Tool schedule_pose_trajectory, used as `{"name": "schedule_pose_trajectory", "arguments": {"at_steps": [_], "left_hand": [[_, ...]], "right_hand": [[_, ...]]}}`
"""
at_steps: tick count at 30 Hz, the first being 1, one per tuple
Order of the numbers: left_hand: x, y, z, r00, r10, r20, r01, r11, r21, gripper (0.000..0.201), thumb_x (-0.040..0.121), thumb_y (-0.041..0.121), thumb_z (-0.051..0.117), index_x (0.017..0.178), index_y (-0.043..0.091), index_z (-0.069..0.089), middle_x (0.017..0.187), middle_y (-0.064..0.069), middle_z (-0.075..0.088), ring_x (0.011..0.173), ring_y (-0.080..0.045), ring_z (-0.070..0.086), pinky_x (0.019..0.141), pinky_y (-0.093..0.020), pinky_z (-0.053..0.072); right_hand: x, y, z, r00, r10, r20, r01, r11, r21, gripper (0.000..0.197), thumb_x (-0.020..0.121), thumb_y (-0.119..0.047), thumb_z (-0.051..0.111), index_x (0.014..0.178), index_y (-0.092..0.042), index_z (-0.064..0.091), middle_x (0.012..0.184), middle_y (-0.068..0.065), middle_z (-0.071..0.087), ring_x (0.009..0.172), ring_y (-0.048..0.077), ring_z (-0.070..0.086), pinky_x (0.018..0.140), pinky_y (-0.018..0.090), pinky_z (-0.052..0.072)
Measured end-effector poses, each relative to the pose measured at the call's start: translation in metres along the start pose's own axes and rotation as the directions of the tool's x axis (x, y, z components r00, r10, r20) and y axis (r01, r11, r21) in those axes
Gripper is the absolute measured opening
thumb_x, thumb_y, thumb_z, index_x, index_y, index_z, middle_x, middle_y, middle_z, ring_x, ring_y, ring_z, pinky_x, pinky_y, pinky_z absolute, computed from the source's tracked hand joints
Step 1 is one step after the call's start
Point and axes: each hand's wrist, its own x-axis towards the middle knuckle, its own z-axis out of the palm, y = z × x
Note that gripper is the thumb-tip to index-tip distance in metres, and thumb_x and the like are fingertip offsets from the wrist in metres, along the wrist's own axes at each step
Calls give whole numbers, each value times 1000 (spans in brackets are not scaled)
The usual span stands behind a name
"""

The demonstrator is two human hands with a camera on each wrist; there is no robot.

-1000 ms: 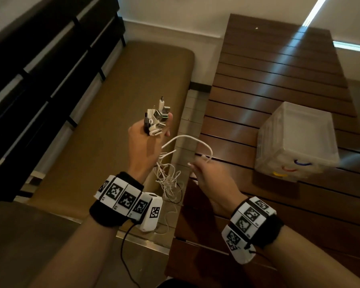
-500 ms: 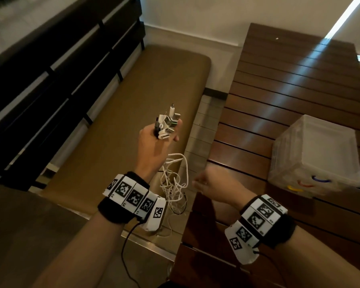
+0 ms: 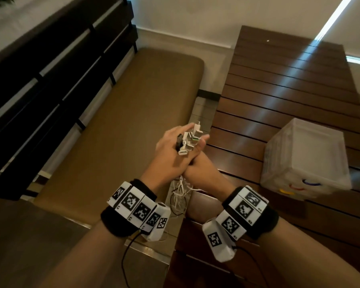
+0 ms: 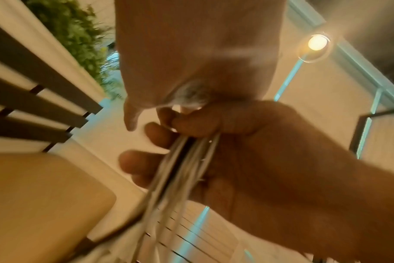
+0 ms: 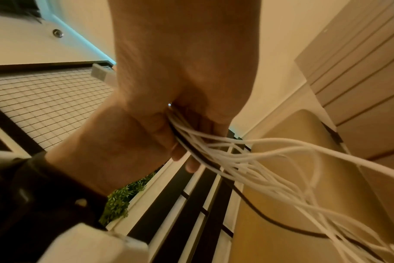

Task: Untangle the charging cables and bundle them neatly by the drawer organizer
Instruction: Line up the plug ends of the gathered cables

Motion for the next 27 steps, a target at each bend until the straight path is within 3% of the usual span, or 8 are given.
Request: {"name": "schedule_pose_trajectory", "arguments": {"at_steps": [3,6,10,15,17,19,24,27], "left_hand": [[-3,6,-11,999,-9,35,6,996,92,82,72,90,31,134,42,53,142,16,43,138,-7,32,114,-48,29],[-7,15,-29,992,-55,113,54,999,5,83,70,83,54,140,40,44,132,21,49,129,-8,45,107,-40,41],[-8,33,-46,994,107,1,-107,994,-22,111,68,58,72,152,39,3,154,13,29,126,-1,45,100,-25,42],[-3,31,-44,924,381,29,-376,893,250,37,84,43,65,118,27,65,115,9,60,108,-6,51,92,-29,46],[-3,26,-39,912,411,-5,-399,889,226,21,88,37,62,96,20,70,97,8,60,96,-7,50,84,-23,42],[-2,21,-35,900,433,-46,-414,884,219,22,89,37,60,86,17,68,91,8,59,91,-8,51,81,-21,41],[3,15,-35,897,442,-26,-419,867,269,30,91,42,55,87,16,70,92,8,63,91,-7,54,81,-29,47],[7,19,-40,897,429,103,-437,828,352,38,91,51,48,101,22,70,103,11,62,102,-5,50,87,-31,46]], "right_hand": [[6,-9,2,1000,7,11,-8,997,75,30,94,6,49,115,-13,58,108,13,67,98,22,65,85,45,56],[6,-8,0,999,39,21,-40,999,33,35,92,11,44,80,-19,57,70,-14,64,64,-8,57,58,10,44],[7,-8,5,999,33,16,-32,998,-53,50,94,8,43,57,-26,43,53,-12,42,45,-4,47,44,11,33],[8,-11,16,996,-85,-9,83,991,-101,17,86,5,49,78,-3,61,69,-18,46,65,-20,52,57,4,41],[7,-13,15,995,-101,-25,99,994,-48,10,81,-5,50,77,-11,58,65,-7,53,62,0,59,51,16,46],[6,-15,13,997,-77,-22,78,996,41,15,84,0,52,78,-13,57,67,8,60,57,18,59,48,31,47],[7,-19,12,1000,27,9,-28,985,170,45,84,26,42,76,-17,50,53,-22,60,50,-7,56,45,7,39],[9,-21,10,997,75,-8,-73,989,125,48,85,23,43,66,-21,44,46,-15,53,47,-10,53,43,6,37]]}}
